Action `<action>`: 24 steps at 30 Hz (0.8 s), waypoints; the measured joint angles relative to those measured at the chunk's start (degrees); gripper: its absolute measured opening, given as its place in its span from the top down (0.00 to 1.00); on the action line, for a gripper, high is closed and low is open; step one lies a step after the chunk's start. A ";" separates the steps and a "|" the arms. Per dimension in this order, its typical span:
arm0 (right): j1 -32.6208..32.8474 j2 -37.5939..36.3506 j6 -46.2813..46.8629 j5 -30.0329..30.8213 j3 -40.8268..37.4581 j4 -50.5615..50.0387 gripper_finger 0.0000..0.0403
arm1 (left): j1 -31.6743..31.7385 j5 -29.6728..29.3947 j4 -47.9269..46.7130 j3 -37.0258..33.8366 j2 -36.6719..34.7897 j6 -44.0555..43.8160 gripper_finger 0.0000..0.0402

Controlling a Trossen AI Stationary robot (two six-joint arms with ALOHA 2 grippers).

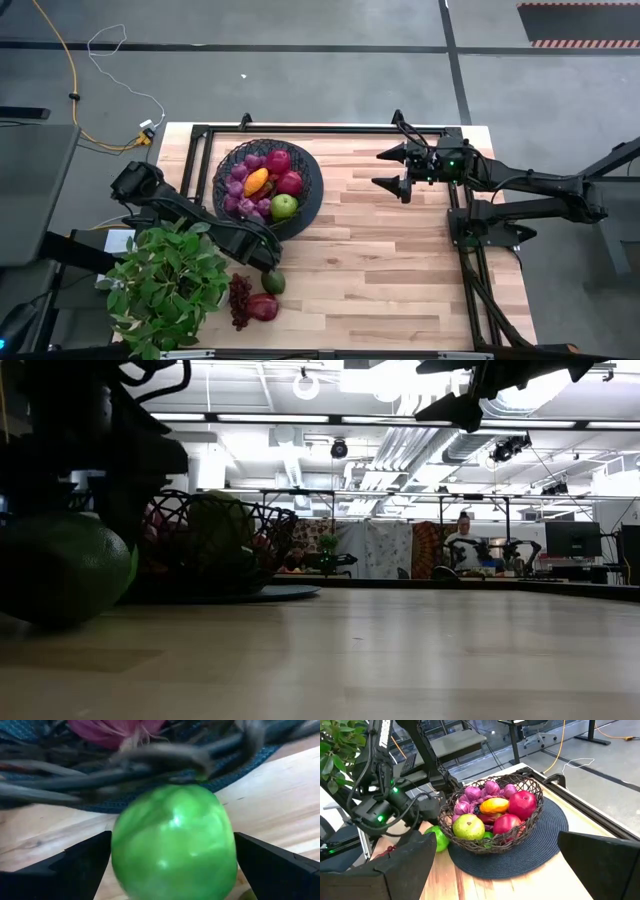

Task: Build produce basket
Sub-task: Put the green apple into the wire basket

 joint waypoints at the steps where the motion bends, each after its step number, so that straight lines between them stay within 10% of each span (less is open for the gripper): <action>1: -0.01 0.00 0.22 0.00 0.00 0.00 0.01 | 0.00 0.12 0.56 -0.02 0.44 0.00 0.00; 24: -0.01 0.00 0.20 0.00 0.00 0.02 0.01 | 0.00 0.62 4.60 0.00 1.84 2.99 0.12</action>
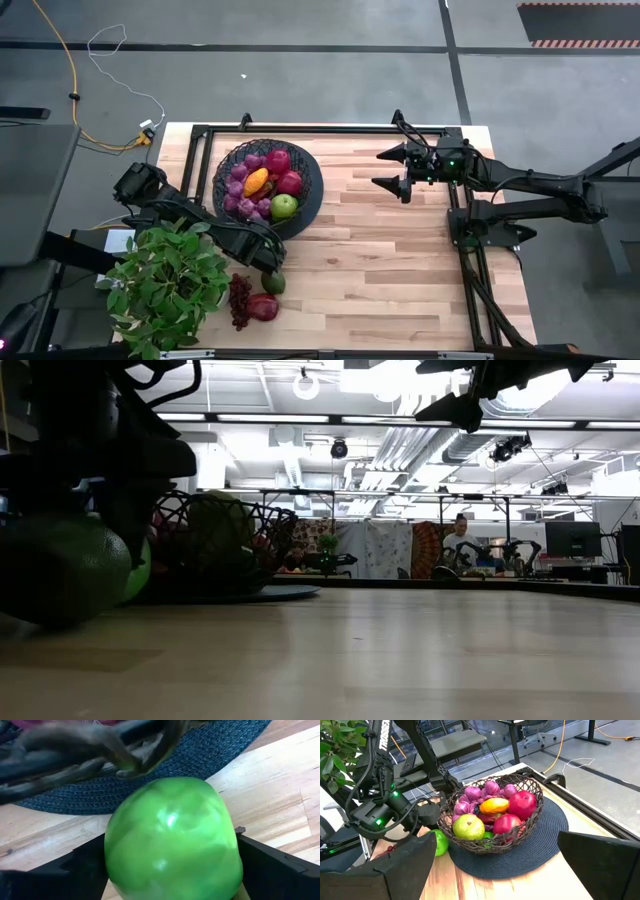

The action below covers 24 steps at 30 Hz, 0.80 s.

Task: Build produce basket
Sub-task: Put the green apple into the wire basket

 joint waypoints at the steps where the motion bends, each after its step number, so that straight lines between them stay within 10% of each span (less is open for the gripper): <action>1: 0.00 0.00 -0.04 0.00 0.00 0.00 0.01 | 0.00 0.00 -0.02 0.00 0.00 0.01 0.13; 12: 0.02 0.00 -0.16 0.00 0.00 0.02 0.01 | 0.00 1.46 -0.48 0.86 -6.25 5.15 0.17; 24: 0.02 0.00 0.01 -0.02 0.00 0.22 0.01 | 0.65 11.01 17.36 6.85 -21.55 41.67 0.18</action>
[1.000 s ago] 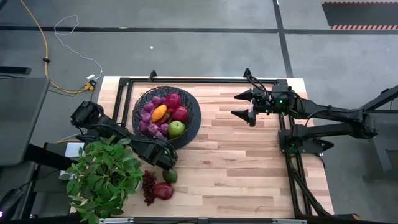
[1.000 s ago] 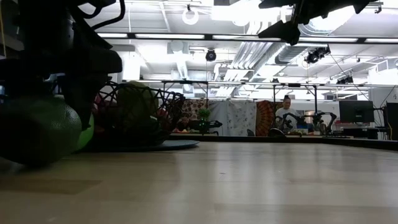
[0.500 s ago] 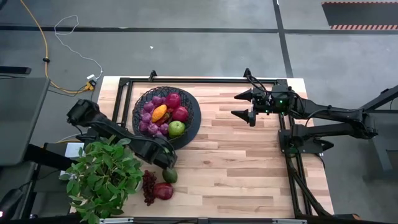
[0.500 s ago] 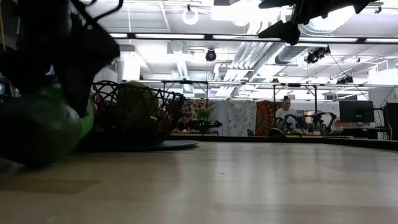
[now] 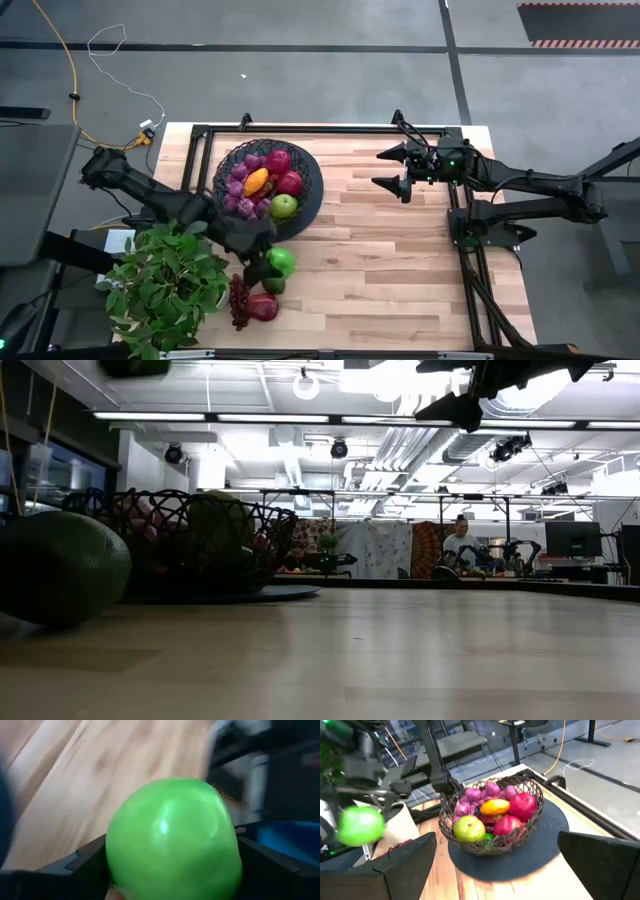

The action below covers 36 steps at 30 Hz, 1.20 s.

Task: Build produce basket
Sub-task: Put the green apple into the wire basket

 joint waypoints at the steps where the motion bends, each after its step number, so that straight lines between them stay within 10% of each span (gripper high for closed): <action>1: -0.02 -0.02 0.00 -0.02 0.02 0.38 0.01 | 0.71 -0.21 3.11 0.29 -0.89 2.75 0.18; 19: 0.00 1.07 0.30 -4.08 0.04 15.80 0.01 | 32.11 3.83 28.22 4.55 -2.76 37.90 0.18; 36: 0.00 1.07 -1.73 -4.11 0.04 19.15 0.01 | 31.96 2.92 52.80 -10.63 -2.32 32.12 0.18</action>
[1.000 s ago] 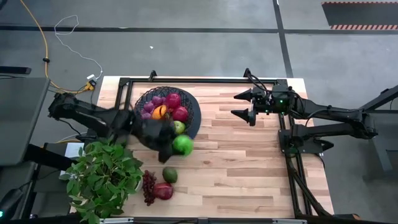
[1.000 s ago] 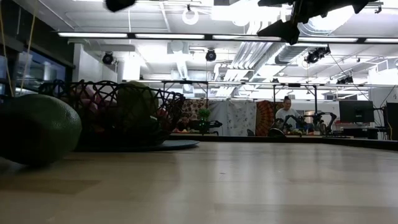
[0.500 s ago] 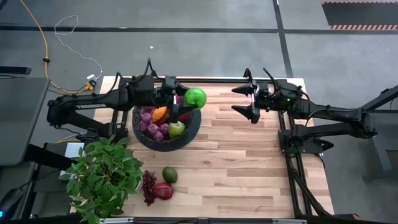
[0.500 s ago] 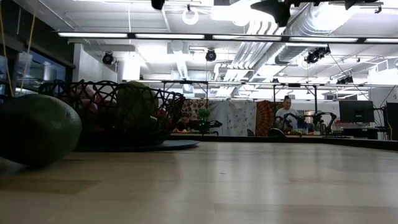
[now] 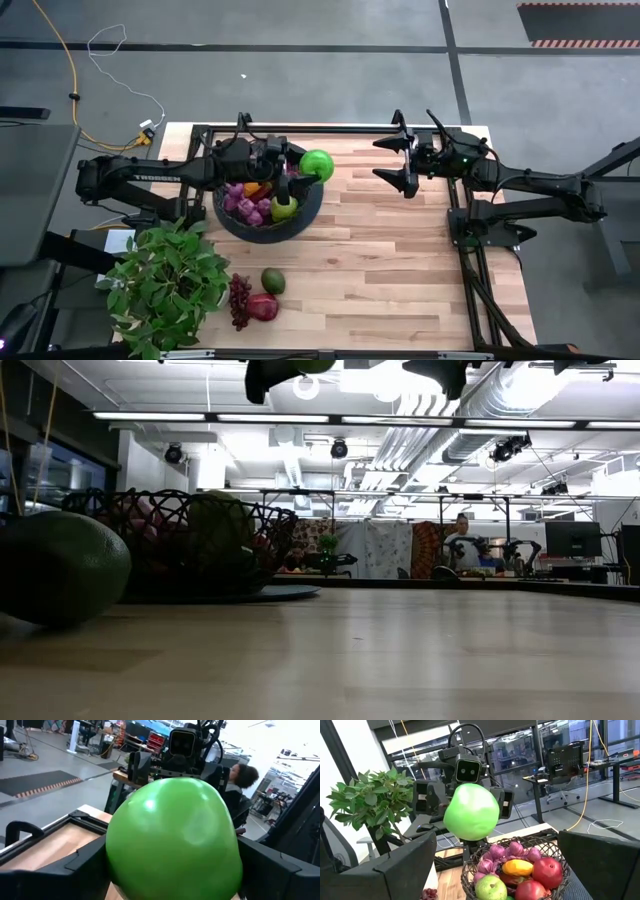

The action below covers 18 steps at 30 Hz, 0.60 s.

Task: Build produce basket
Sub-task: Put the green apple into the wire basket

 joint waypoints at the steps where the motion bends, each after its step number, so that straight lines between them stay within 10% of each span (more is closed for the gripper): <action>1: 0.00 0.00 0.00 0.00 0.00 0.02 0.01 | 0.00 -0.01 0.00 0.00 0.00 -0.02 0.18; 18: 0.00 0.00 1.87 0.02 0.00 -0.03 0.01 | 0.00 -0.01 -0.17 0.00 -0.13 0.85 0.17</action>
